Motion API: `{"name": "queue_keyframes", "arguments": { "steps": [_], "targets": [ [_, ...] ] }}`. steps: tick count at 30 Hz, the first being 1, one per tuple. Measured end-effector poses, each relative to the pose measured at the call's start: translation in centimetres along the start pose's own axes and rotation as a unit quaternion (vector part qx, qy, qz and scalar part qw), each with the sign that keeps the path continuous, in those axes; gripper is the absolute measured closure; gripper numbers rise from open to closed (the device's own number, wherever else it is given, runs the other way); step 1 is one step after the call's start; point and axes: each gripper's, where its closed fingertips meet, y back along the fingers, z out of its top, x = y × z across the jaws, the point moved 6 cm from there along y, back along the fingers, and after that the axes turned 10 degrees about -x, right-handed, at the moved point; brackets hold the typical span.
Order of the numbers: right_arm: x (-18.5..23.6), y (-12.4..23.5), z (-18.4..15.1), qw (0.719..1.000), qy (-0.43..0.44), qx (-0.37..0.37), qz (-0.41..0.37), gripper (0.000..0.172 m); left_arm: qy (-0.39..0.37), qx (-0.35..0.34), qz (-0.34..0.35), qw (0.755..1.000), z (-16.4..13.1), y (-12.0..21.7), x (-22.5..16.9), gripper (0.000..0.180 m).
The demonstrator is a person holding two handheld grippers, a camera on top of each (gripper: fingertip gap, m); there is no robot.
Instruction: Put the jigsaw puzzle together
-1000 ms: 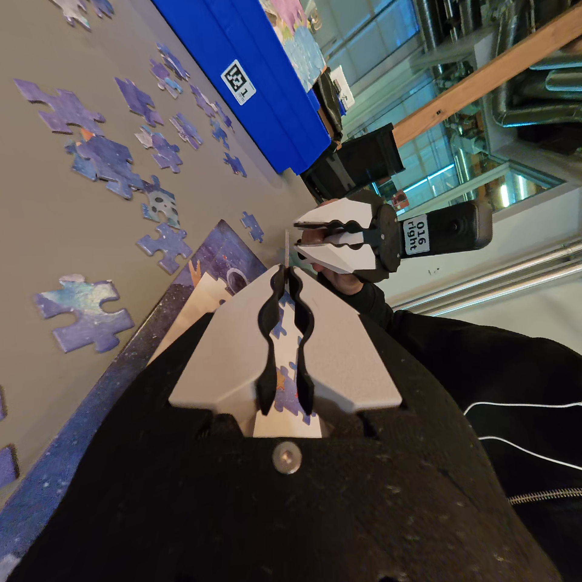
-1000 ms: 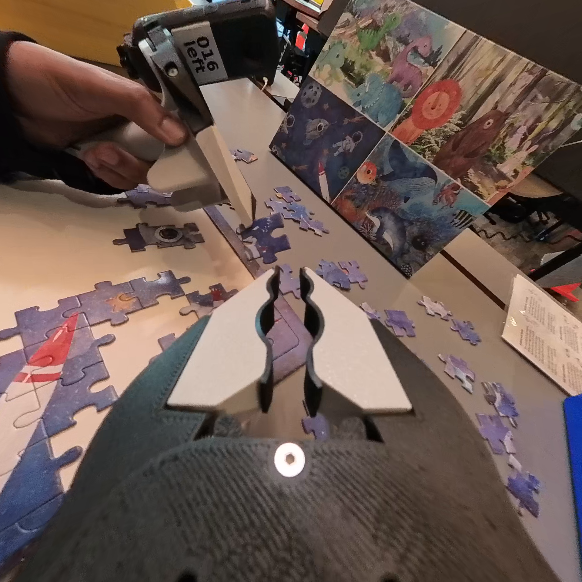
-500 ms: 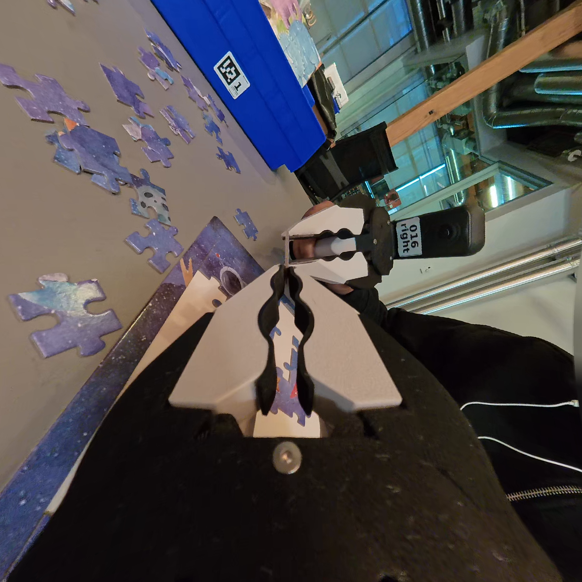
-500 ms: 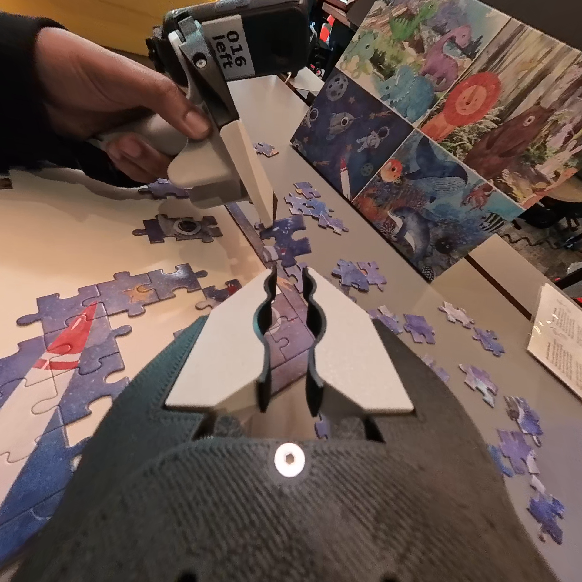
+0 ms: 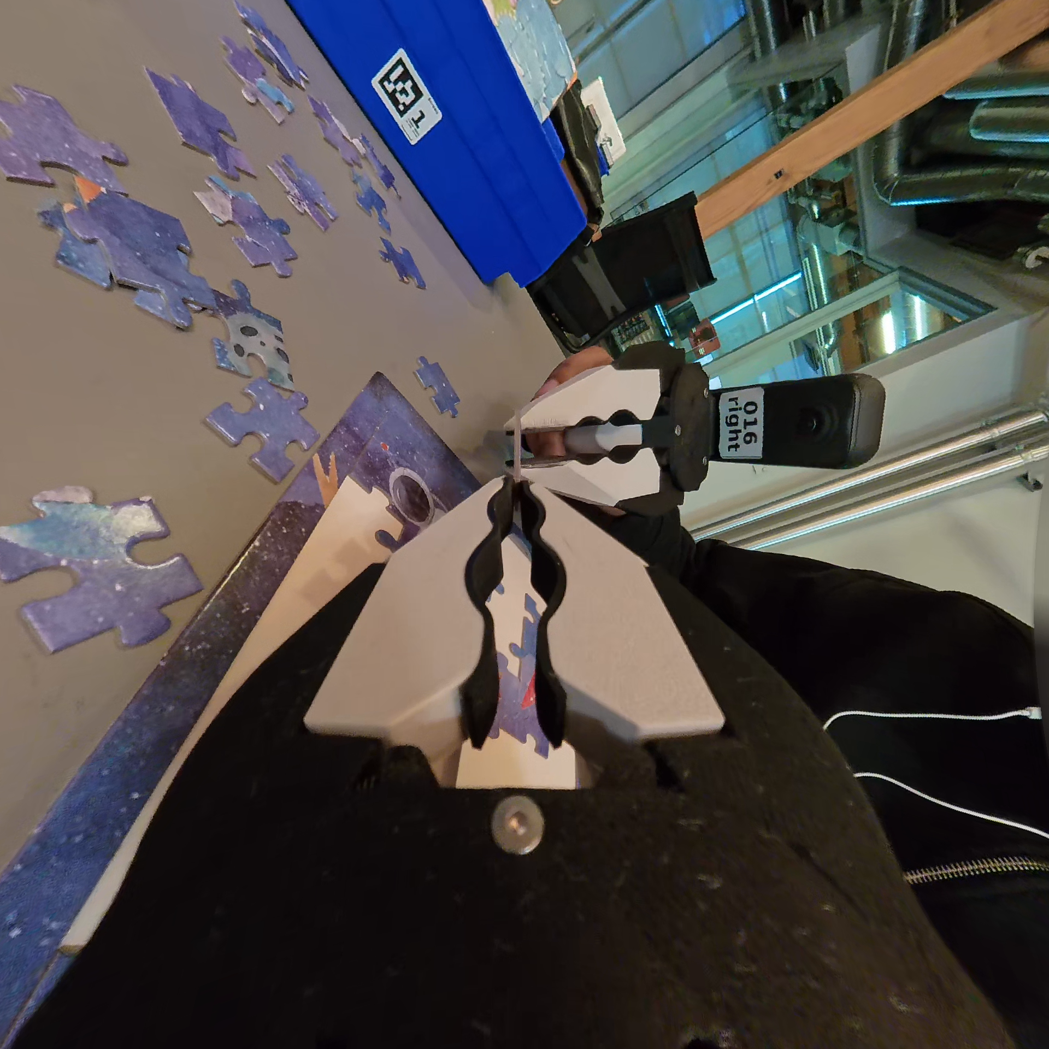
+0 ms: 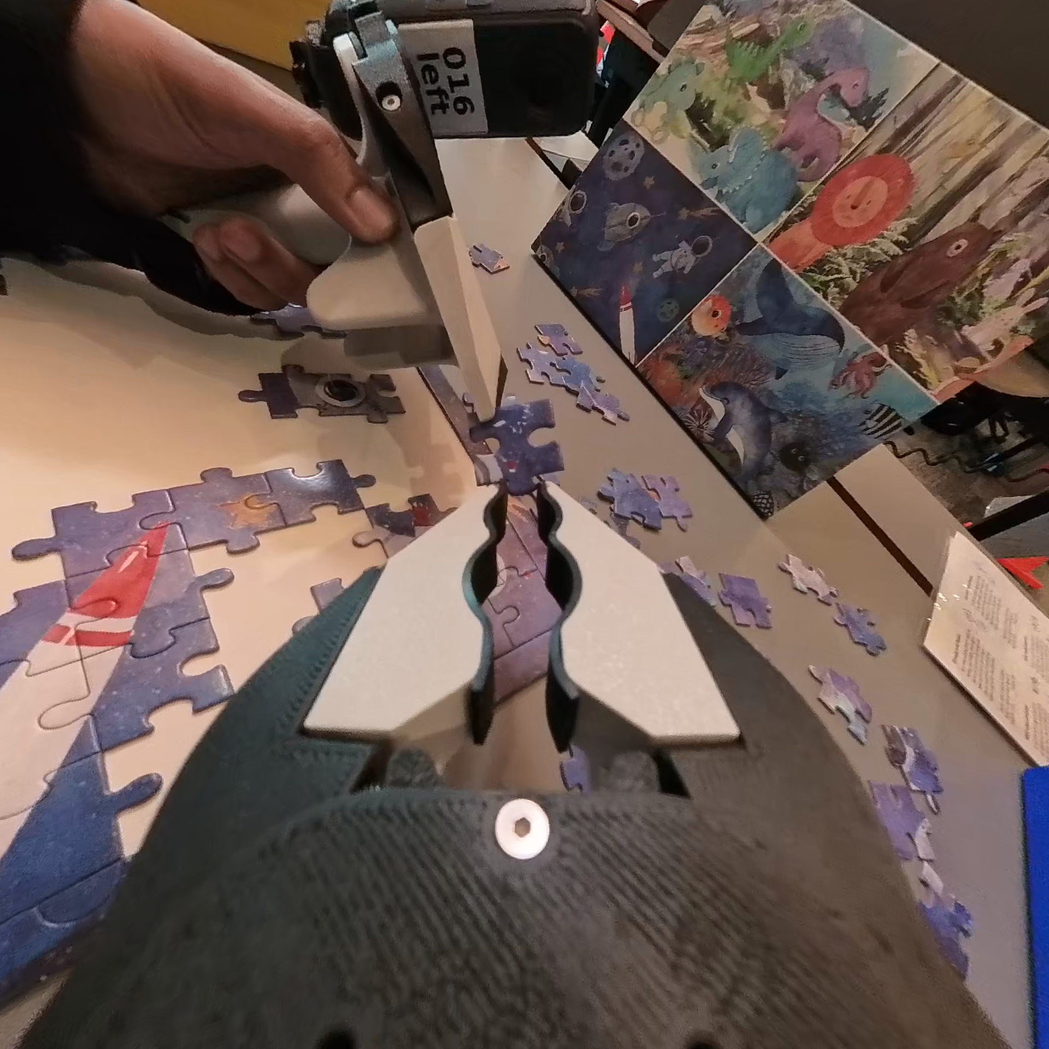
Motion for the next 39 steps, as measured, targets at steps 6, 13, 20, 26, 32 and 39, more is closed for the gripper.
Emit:
{"name": "queue_keyframes", "arguments": {
  "steps": [6,13,20,26,32,39],
  "targets": [
    [-0.2,0.1,0.0,1.000,0.002,0.000,-0.003,0.164,-0.008,0.001,0.004,1.000,0.0,0.0,-0.1,0.180],
    [-1.2,0.7,0.0,1.000,-0.003,0.001,-0.030,0.164,-0.015,-0.028,0.016,0.999,0.8,0.7,0.1,0.173],
    [-1.8,1.0,-0.1,0.999,-0.008,0.002,-0.041,0.164,-0.023,-0.049,0.018,0.998,1.3,1.1,0.0,0.172],
    [-1.8,1.1,-0.2,0.999,-0.009,0.003,-0.041,0.164,-0.027,-0.060,0.019,0.998,1.6,1.3,-0.1,0.171],
    [-2.2,1.4,-0.3,0.999,-0.011,0.006,-0.046,0.164,-0.029,-0.062,0.018,0.998,1.6,1.3,-0.1,0.171],
    [-4.7,3.5,-2.1,0.996,-0.044,0.040,-0.064,0.164,-0.029,-0.066,0.018,0.997,1.7,1.5,-0.1,0.171]
  ]
}}
